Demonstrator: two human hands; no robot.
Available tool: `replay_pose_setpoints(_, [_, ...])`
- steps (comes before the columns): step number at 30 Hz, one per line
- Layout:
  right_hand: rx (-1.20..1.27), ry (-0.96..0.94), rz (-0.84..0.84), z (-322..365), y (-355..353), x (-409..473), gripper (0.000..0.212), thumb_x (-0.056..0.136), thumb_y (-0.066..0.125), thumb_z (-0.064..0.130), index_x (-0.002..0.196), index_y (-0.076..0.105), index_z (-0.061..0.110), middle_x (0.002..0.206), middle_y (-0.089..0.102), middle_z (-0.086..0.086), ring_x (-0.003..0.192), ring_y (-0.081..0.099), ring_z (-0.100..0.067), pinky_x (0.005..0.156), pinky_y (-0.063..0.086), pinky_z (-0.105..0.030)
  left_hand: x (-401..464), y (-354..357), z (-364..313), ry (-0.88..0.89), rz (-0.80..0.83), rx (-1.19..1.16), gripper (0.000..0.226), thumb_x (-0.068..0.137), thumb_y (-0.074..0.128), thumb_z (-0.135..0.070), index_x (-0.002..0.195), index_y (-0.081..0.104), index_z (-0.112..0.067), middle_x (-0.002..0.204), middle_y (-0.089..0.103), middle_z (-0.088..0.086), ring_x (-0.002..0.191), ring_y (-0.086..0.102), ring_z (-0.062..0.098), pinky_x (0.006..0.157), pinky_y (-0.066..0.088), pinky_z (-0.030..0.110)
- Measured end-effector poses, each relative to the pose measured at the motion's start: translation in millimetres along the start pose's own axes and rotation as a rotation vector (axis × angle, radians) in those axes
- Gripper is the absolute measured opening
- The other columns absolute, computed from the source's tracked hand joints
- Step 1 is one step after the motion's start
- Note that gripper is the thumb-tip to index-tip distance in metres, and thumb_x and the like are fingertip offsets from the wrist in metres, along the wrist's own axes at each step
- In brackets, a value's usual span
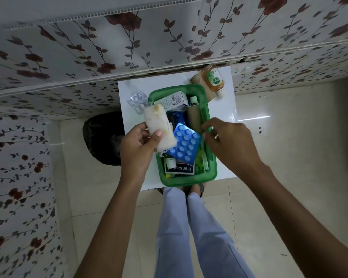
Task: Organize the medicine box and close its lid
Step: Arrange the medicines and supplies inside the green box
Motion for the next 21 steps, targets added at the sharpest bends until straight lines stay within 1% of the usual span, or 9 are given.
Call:
replay_pose_setpoints(2, [-0.009, -0.105, 0.077, 12.8, 15.0, 8.8, 0.038, 0.084, 0.058, 0.026, 0.12, 0.055, 0.014, 0.11, 0.067, -0.012, 0.1, 0.06, -0.031, 0.082, 0.049, -0.036, -1.2, -0.4, -0.5, 0.003, -0.017, -0.012, 0.022, 0.08, 0.067, -0.013, 0.086, 0.063, -0.033, 0.077, 0.068, -0.007, 0.065, 0.064, -0.003, 0.059, 0.053, 0.018])
replay_pose_setpoints(4, [-0.074, -0.171, 0.24, 25.0, 45.6, 13.7, 0.069, 0.081, 0.062, 0.036, 0.138, 0.034, 0.009, 0.135, 0.05, -0.015, 0.121, 0.045, -0.031, 0.098, 0.04, -0.037, -1.6, -2.3, -0.4, 0.001, -0.045, -0.02, 0.02, 0.081, 0.067, -0.014, 0.087, 0.063, -0.033, 0.08, 0.068, -0.007, 0.069, 0.065, -0.002, 0.063, 0.054, 0.021])
replay_pose_setpoints(6, [-0.257, -0.213, 0.329, 30.1, 72.2, 14.5, 0.091, 0.077, 0.063, 0.046, 0.143, 0.017, 0.005, 0.145, 0.035, -0.017, 0.128, 0.036, -0.033, 0.106, 0.033, -0.041, -1.8, -4.0, -0.9, 0.003, -0.061, -0.026, 0.019, 0.081, 0.067, -0.014, 0.089, 0.063, -0.031, 0.082, 0.068, -0.006, 0.071, 0.066, -0.001, 0.064, 0.054, 0.021])
replay_pose_setpoints(9, [-0.471, -0.263, 0.268, 32.5, 81.6, 15.4, 0.078, 0.082, 0.058, 0.029, 0.142, 0.017, 0.003, 0.142, 0.033, -0.022, 0.123, 0.037, -0.037, 0.1, 0.034, -0.044, -2.8, -5.6, -1.7, 0.012, -0.057, -0.026, 0.018, 0.082, 0.066, -0.013, 0.091, 0.063, -0.028, 0.081, 0.068, -0.006, 0.069, 0.066, -0.003, 0.061, 0.053, 0.016])
replay_pose_setpoints(13, [-0.529, -0.404, 0.242, 33.8, 77.1, 7.3, 0.062, 0.082, 0.046, 0.009, 0.139, 0.022, 0.006, 0.135, 0.037, -0.021, 0.118, 0.039, -0.037, 0.097, 0.034, -0.044, -4.3, -8.9, 0.8, -0.002, -0.041, -0.012, 0.019, 0.082, 0.066, -0.013, 0.096, 0.063, -0.024, 0.081, 0.068, -0.005, 0.069, 0.065, -0.001, 0.063, 0.055, 0.019])
replay_pose_setpoints(15, [-0.573, -0.507, 0.281, 31.8, 76.0, -3.4, 0.056, 0.09, 0.041, 0.019, 0.141, 0.022, 0.008, 0.141, 0.034, -0.018, 0.122, 0.038, -0.036, 0.102, 0.032, -0.046, -4.5, -8.6, 2.0, -0.012, -0.024, -0.013, 0.018, 0.082, 0.066, -0.014, 0.097, 0.063, -0.023, 0.082, 0.069, -0.005, 0.07, 0.067, -0.001, 0.061, 0.054, 0.017])
replay_pose_setpoints(17, [-0.608, -0.566, 0.411, 24.7, 77.2, -16.2, 0.061, 0.09, 0.042, 0.043, 0.14, 0.03, 0.01, 0.147, 0.03, -0.015, 0.13, 0.032, -0.034, 0.108, 0.026, -0.045, -4.9, -6.1, 2.2, -0.013, -0.007, 0.01, 0.018, 0.082, 0.066, -0.015, 0.094, 0.064, -0.028, 0.082, 0.07, -0.007, 0.071, 0.067, 0.0, 0.06, 0.055, 0.019])
replay_pose_setpoints(19, [-0.645, -0.601, 0.516, 20.9, 74.2, -25.2, 0.065, 0.088, 0.033, 0.059, 0.132, 0.046, 0.013, 0.147, 0.035, -0.008, 0.138, 0.023, -0.03, 0.113, 0.018, -0.043, -4.5, -1.1, 5.5, -0.028, 0.022, 0.05, 0.018, 0.083, 0.065, -0.016, 0.093, 0.064, -0.03, 0.083, 0.07, -0.005, 0.076, 0.068, 0.008, 0.066, 0.058, 0.029])
replay_pose_setpoints(21, [-0.537, -0.642, 0.502, 27.3, 62.3, -28.4, 0.055, 0.092, 0.03, 0.053, 0.119, 0.059, 0.015, 0.133, 0.053, -0.005, 0.132, 0.035, -0.026, 0.109, 0.029, -0.038, -6.4, 9.0, 8.5, -0.049, 0.073, 0.117, 0.014, 0.081, 0.065, -0.021, 0.09, 0.064, -0.031, 0.085, 0.07, 0.002, 0.082, 0.067, 0.021, 0.076, 0.058, 0.044])
Point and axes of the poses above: each hand's wrist, its own x-axis towards the middle knuckle, its own y-axis out of the palm, z = x × y, the point moved 8 cm from there along x, towards the middle knuckle
